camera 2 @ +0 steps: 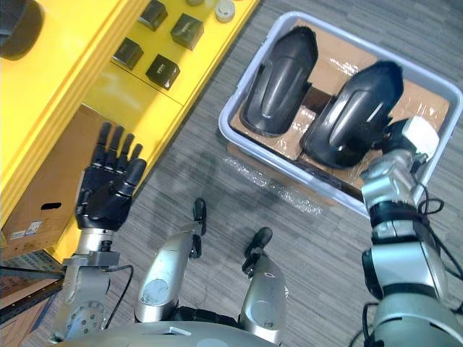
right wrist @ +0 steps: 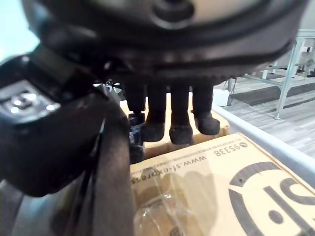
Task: Walk over and take three plastic housings, then place them on the shelf
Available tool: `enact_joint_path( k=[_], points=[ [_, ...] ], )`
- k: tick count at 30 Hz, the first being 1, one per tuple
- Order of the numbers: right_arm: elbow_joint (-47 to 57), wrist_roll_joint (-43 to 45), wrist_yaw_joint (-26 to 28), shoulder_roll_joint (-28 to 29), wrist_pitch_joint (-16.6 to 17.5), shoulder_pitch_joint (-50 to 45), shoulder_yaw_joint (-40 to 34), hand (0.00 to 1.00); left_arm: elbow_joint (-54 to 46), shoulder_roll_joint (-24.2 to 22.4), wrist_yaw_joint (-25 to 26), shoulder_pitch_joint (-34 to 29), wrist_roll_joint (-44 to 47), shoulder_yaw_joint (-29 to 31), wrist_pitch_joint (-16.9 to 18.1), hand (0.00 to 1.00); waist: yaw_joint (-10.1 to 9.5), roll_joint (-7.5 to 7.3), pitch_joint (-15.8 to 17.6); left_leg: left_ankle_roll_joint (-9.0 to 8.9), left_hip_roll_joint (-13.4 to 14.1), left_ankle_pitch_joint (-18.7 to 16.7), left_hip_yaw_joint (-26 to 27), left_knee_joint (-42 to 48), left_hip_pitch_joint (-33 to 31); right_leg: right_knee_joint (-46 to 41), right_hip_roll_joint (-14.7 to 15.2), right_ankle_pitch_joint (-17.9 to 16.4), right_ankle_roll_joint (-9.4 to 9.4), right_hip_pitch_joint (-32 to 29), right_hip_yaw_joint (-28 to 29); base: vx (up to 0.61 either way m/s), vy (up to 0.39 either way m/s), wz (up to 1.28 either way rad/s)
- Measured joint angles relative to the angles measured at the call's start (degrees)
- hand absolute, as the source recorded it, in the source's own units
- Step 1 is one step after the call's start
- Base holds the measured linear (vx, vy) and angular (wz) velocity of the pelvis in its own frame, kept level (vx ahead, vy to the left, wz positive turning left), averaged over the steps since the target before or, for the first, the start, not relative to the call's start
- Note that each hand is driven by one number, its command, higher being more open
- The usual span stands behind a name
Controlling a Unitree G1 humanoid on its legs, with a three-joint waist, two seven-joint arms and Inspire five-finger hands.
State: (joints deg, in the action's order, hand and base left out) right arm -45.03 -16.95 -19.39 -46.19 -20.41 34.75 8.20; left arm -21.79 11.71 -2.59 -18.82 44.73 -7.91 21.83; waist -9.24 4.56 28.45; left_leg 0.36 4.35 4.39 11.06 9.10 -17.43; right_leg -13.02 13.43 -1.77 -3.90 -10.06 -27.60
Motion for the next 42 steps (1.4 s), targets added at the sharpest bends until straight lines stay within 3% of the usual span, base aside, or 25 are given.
enact_joint_path(
  k=[4,9,14,17,19,20,22,25,27,30,34,38,42],
  points=[
    [7.99,-3.56,-1.38,0.74,1.35,-6.73,-2.7,0.0,-0.64,0.22,3.71,0.11,-7.8,3.57,-3.76,1.0,0.41,-2.81,-1.54,-0.23,0.11,0.01,0.96,-1.41,1.76,1.77,-0.84,0.32,-0.43,1.49,0.4,0.03,-0.013,-0.08],
    [14.81,-5.51,-3.92,2.45,3.5,-9.88,-4.51,0.0,-0.84,2.35,2.56,0.55,-10.38,4.36,-9.84,1.0,1.81,-5.74,-6.14,-0.55,0.17,-0.19,2.35,-3.36,5.27,5.19,-1.67,1.02,-0.95,4.74,1.23,0.08,-0.017,-0.12],
    [16.74,-7.81,-4.74,2.45,5.18,-10.01,-5.72,0.0,-0.96,5.55,-3.02,5.13,-11.66,3.74,-17.55,1.0,2.37,-5.93,-11.74,-1.06,-0.05,-0.38,4.41,-6.5,10.27,8.87,-2.37,1.92,-1.56,8.67,2.75,0.1,-0.011,-0.18],
    [17.13,-9.83,-4.6,2.93,6.52,-9.54,-5.6,0.0,-0.07,7.39,-5.28,12.2,-11.55,0.5,-24.19,1.0,3.29,-5.7,-14.79,-1.4,-0.03,-0.19,5.97,-8.47,12.67,11.23,-2.74,3.07,-1.64,10.16,4.12,0.05,-0.001,-0.28],
    [17.12,-9.83,-3.47,5.45,7.26,-9.33,-5.18,0.0,5.69,7.72,-5.89,18.13,-11.19,-3.08,-28.07,1.0,4.31,-5.65,-17.16,-1.54,-0.08,-0.09,7.53,-9.95,14.86,13.05,-3.1,3.86,-1.68,11.48,5.63,0.05,0.002,-0.41],
    [17.12,-9.83,-3.29,6.38,7.45,-9.26,-4.96,1.0,7.5,7.72,-5.86,19.35,-11.18,-3.67,-28.93,1.0,4.73,-5.67,-17.84,-1.63,-0.07,-0.03,7.83,-10.33,15.27,13.3,-3.2,3.96,-1.69,11.59,5.91,0.05,-0.008,-0.24],
    [17.08,-9.82,-2.15,8.71,7.86,-9.22,-4.1,1.0,13.3,7.69,-5.11,22.85,-11.58,-5.11,-30.1,1.0,6.31,-5.78,-18.55,-1.71,0.07,0.04,8.48,-10.82,16.62,13.74,-3.48,4.19,-1.54,12.45,6.59,0.02,-0.014,-0.21],
    [16.01,-7.39,-0.22,11.54,8.59,-9.55,-3.99,1.0,17.21,7.55,-3.15,25.18,-12.52,-5.34,-30.43,1.0,7.95,-5.82,-18.72,-2.07,0.3,0.31,9.32,-11.6,17.92,14.15,-3.87,4.43,-1.3,12.84,7.55,-0.02,-0.017,-0.21],
    [15.3,2.18,0.29,14.37,8.62,-10.91,-6.03,1.0,17.23,7.04,-1.73,25.87,-15.36,-5.33,-29.94,1.0,8.05,-5.88,-19.01,-2.12,0.38,0.34,9.43,-11.61,18.26,14.2,-3.97,4.5,-1.23,13.12,7.71,-0.02,-0.003,-0.02],
    [12.37,16.65,0.44,20.92,8.7,-13.62,-10.05,1.0,17.24,5.84,0.14,26.08,-17.62,-5.17,-27.04,1.0,7.88,-5.86,-20.2,-2.14,0.36,0.35,9.57,-11.62,18.41,14.39,-3.99,4.75,-1.21,13.28,7.97,-0.01,0.004,-0.01],
    [8.44,19.61,0.53,28.19,8.72,-15.62,-10.44,1.0,17.27,3.93,1.88,28.73,-18.7,-4.93,-23.15,1.0,7.73,-5.73,-20.39,-1.96,0.21,0.69,9.6,-11.32,16.23,15.29,-3.92,5.98,-0.96,11.51,8.07,-0.06,0.019,-0.02],
    [4.02,19.53,0.23,28.37,8.87,-11.1,-10.65,1.0,17.27,3.22,2.67,30.99,-20.62,-5.13,-19.47,1.0,7.85,-5.47,-19.54,-1.26,0.25,1.44,9.56,-9.84,10.66,15.4,-3.74,7.93,-0.68,6.53,8.25,-0.11,0.034,-0.01],
    [2.39,19.49,-0.11,24.03,10.21,-3.43,-11.09,1.0,17.27,2.68,4.0,34.12,-20.6,-5.16,-16.91,1.0,7.79,-4.31,-14.47,-0.83,0.73,0.29,9.49,-5.12,5.51,15.13,-3.59,9.38,-0.51,3.28,8.41,-0.12,0.039,-0.01]
  ],
)
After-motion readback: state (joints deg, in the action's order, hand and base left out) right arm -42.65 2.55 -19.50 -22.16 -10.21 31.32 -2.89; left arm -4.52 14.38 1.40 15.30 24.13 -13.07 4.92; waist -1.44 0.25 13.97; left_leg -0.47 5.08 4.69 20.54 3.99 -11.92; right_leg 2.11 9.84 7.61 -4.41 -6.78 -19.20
